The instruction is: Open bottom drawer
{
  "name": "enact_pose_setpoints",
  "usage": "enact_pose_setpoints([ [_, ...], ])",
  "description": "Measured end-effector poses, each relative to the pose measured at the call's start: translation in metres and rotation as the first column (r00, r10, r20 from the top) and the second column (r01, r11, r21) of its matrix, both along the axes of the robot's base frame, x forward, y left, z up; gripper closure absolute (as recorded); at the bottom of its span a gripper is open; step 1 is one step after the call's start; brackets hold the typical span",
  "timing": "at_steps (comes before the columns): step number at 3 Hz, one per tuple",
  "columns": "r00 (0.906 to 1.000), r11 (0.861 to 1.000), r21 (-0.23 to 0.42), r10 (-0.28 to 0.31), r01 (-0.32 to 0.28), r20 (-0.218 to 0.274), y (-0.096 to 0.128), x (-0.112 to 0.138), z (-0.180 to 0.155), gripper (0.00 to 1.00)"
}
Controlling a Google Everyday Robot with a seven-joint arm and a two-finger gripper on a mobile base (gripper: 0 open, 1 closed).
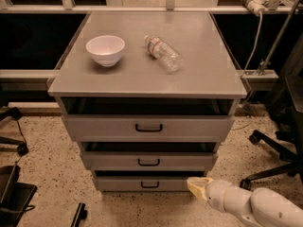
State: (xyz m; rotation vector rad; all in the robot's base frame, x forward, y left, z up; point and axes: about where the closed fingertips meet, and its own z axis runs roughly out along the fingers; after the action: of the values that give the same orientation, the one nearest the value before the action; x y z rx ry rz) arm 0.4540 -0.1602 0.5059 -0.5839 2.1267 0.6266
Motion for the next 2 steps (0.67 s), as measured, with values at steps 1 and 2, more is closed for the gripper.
enact_pose_setpoints([
  [1, 1.0000, 1.000, -0.002, 0.000, 0.000, 0.001, 0.000, 0.000, 0.001, 1.00],
  [2, 0.9994, 0.999, -0.011, -0.035, 0.035, -0.006, 0.010, -0.003, -0.019, 1.00],
])
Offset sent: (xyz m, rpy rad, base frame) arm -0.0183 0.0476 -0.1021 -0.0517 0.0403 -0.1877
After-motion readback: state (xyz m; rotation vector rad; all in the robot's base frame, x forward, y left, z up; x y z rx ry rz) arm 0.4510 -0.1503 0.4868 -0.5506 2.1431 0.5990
